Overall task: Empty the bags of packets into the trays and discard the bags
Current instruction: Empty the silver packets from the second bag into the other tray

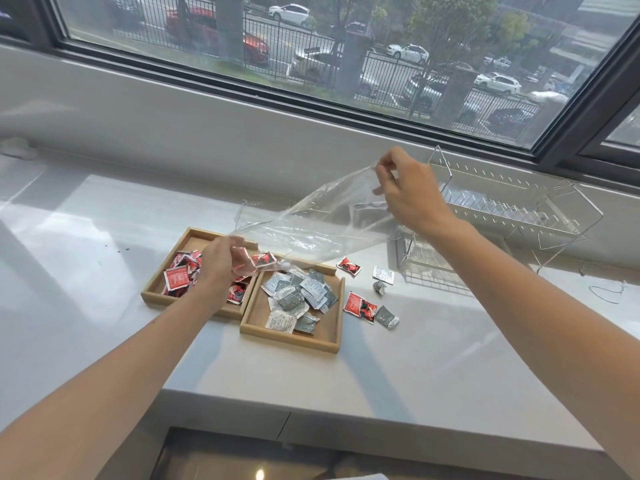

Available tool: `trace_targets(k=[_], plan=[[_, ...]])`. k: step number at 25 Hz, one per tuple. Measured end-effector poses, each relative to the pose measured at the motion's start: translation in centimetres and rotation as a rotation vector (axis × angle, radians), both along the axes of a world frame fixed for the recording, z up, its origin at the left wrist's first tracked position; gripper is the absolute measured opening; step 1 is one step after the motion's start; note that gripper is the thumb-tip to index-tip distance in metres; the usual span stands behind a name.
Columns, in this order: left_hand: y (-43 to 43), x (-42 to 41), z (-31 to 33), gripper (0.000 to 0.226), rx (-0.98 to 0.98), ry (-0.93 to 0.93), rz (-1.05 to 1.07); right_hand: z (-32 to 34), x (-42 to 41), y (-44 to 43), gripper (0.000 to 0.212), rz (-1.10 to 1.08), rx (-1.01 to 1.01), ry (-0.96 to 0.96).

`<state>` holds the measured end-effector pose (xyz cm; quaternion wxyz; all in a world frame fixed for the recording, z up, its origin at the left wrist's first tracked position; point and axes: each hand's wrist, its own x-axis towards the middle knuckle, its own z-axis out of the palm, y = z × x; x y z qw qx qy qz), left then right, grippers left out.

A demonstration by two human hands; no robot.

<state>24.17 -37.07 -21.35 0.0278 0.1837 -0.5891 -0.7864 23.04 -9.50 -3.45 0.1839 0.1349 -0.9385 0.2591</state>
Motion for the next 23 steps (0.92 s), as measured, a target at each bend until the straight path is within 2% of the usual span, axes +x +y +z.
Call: trace_targets(k=[2,4,6,8,10,13,15,17,19,21,23], plan=[[-0.8,-0.5,0.8,0.015,0.02,0.057,-0.038,-1.1,0.0,0.5,0.013,-0.013,-0.186,-0.078],[-1.6,-1.2,1.3,0.024,0.004,0.077,-0.102,-2.4,-0.2,1.2,0.006,-0.045,-0.322,-0.124],[-2.3,-2.0,1.8,0.021,0.019,0.089,-0.17,-3.8,-0.5,1.9,0.012,-0.081,-0.435,-0.158],[-2.8,-2.7,2.0,0.009,0.027,0.091,-0.239,-5.2,-0.6,2.4,0.017,-0.089,-0.547,-0.153],[-3.1,-3.7,2.0,0.012,-0.075,0.018,-0.321,-6.4,-1.2,2.8,0.016,-0.064,-0.599,-0.114],[-2.9,-6.2,2.0,0.041,-0.279,-0.159,-0.351,-7.8,-3.0,3.5,0.015,-0.016,-0.509,-0.051],[-2.3,-8.8,2.8,0.055,-0.414,-0.169,-0.282,-8.2,-4.6,3.9,0.021,0.049,-0.417,-0.001],[-1.0,-11.2,4.3,0.057,-0.572,-0.092,-0.255,-8.3,-6.1,4.3,0.03,0.129,-0.307,0.065],[0.9,-13.4,6.0,0.055,-0.734,0.042,-0.325,-8.3,-7.5,4.8,0.03,0.22,-0.164,0.125],[3.6,-15.5,7.9,0.054,-0.83,0.189,-0.459,-8.2,-9.1,5.5,0.026,0.314,0.028,0.2],[6.3,-17.2,10.0,0.058,-0.848,0.296,-0.64,-7.8,-10.5,5.9,0.03,0.41,0.184,0.255]])
